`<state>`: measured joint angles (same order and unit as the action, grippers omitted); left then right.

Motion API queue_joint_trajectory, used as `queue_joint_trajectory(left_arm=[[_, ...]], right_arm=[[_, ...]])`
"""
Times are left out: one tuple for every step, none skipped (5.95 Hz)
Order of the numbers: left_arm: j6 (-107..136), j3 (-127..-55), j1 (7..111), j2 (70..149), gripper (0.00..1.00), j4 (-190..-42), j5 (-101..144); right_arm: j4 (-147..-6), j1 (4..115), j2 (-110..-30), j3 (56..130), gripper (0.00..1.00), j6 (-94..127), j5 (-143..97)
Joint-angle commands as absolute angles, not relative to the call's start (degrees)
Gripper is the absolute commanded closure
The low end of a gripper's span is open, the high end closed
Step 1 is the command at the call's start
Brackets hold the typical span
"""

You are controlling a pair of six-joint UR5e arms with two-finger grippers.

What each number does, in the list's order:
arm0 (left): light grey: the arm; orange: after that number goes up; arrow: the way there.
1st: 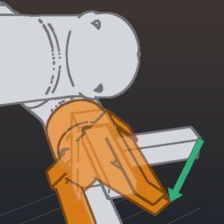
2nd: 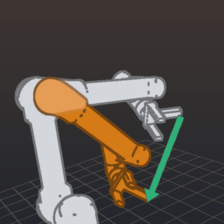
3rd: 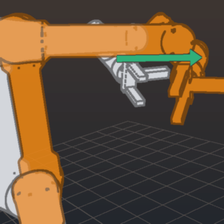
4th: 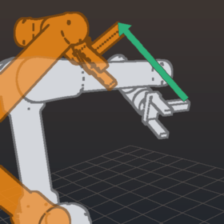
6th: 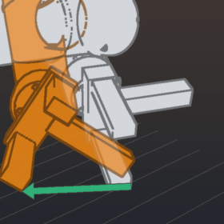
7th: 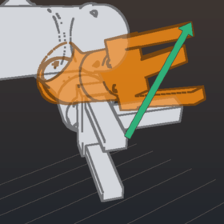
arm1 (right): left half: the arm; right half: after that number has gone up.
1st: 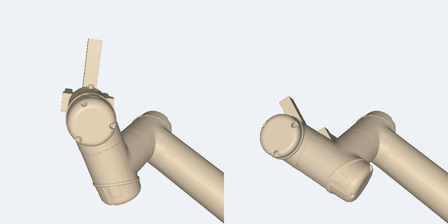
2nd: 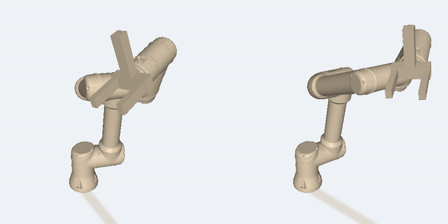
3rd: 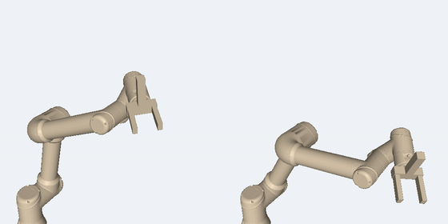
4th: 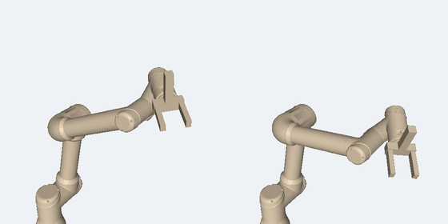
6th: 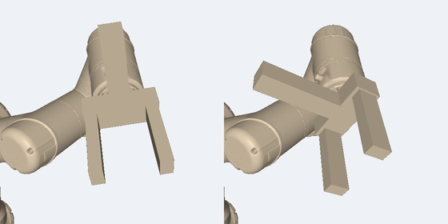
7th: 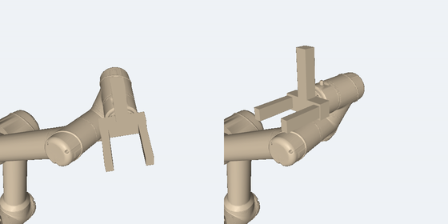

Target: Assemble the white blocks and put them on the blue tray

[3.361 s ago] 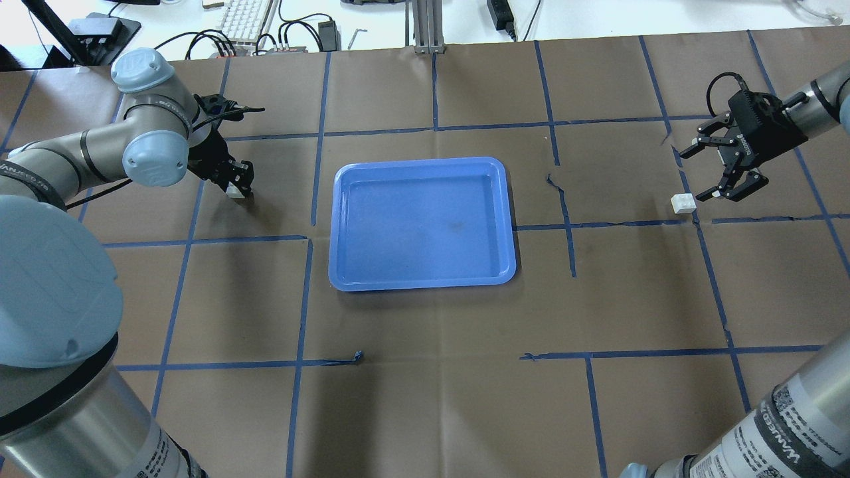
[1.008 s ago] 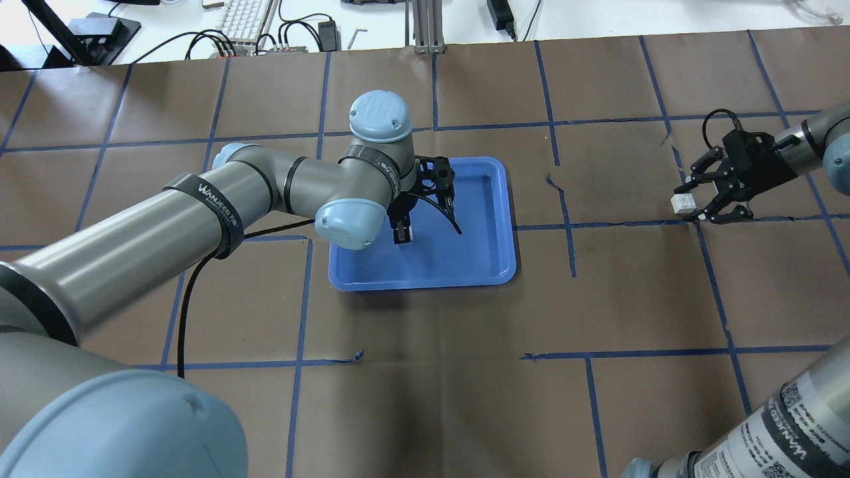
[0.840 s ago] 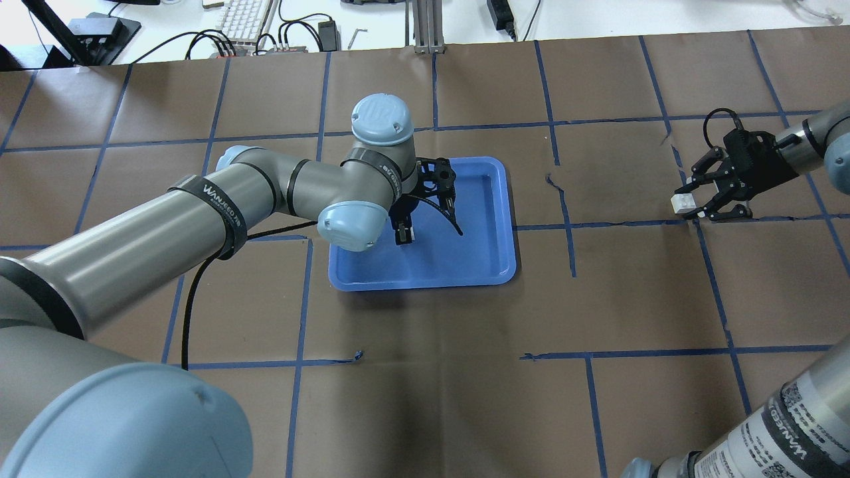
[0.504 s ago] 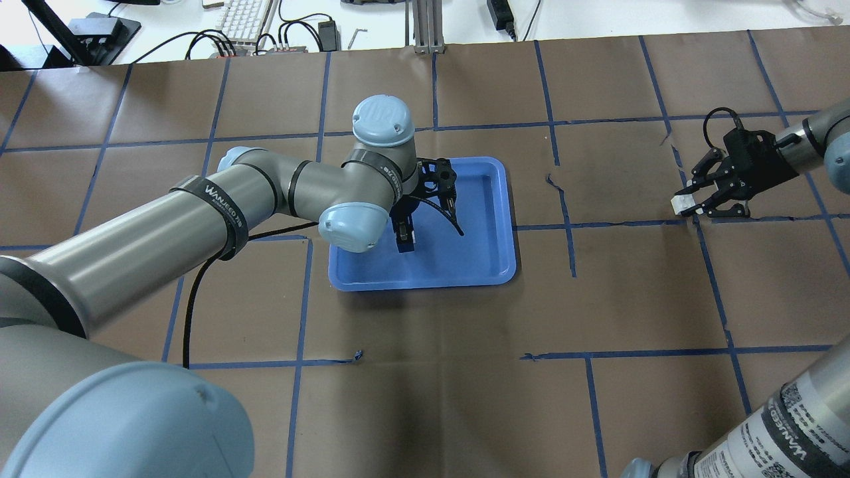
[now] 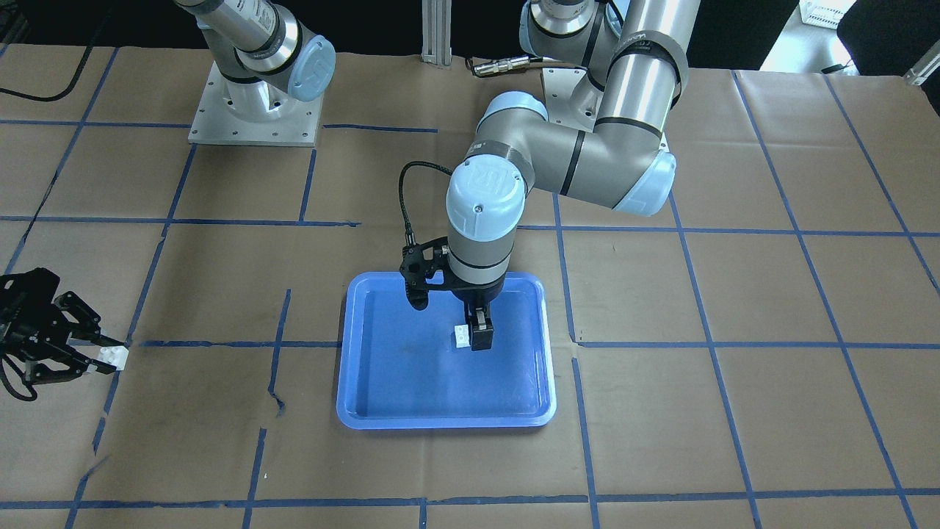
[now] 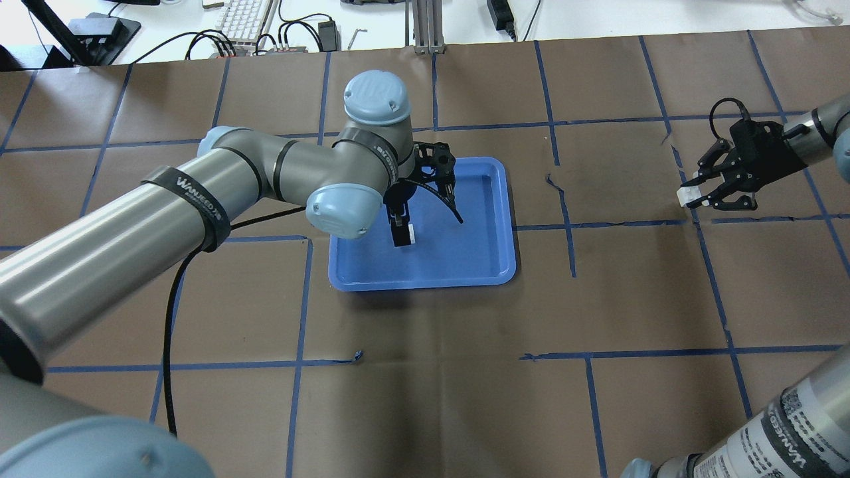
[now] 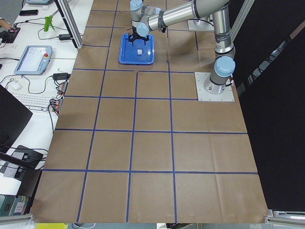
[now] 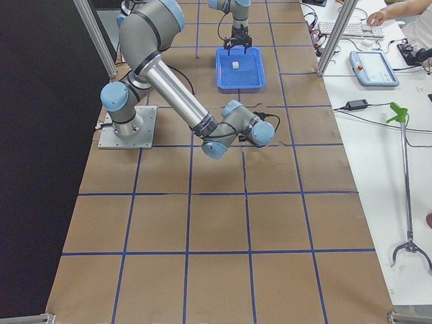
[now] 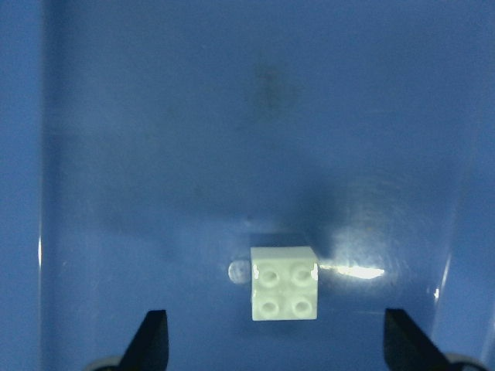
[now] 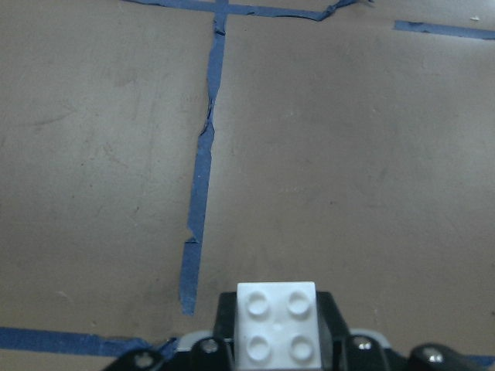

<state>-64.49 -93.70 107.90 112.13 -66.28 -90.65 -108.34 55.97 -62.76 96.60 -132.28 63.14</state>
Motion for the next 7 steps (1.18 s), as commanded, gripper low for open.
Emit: queue_joint_trajectory(left_arm=[[-62.85,-89.49,107.58,102.79,0.03,-83.76,-90.79],[-62.49,-89.30,107.23,98.31,0.03,-86.89,-90.70],[-60.84,-89.12,107.14,95.56,0.03,-87.18,-90.53],[-53.95,-89.21,106.53,93.88,0.03,-87.27,-90.44],[-44.48,-89.38,103.22,93.08,0.01,-87.54,-90.70],[-33.25,-89.30,100.49,92.99,0.01,-87.37,-90.70],[-23.91,-89.38,99.50,92.55,0.01,-87.10,-90.79]], right_arm=[[-102.70,56.77,-67.13,96.68,0.75,-130.08,62.49],[-102.40,59.65,-68.45,96.77,0.75,-129.64,62.49],[-102.13,62.90,-70.29,97.20,0.75,-126.85,61.45],[-102.13,66.06,-71.36,98.43,0.75,-124.48,58.65],[-102.91,70.36,-71.89,99.57,0.75,-119.84,58.01],[-103.27,74.66,-72.16,99.75,0.75,-115.44,54.53],[-105.88,78.10,-72.16,99.93,0.75,-110.09,53.01]])
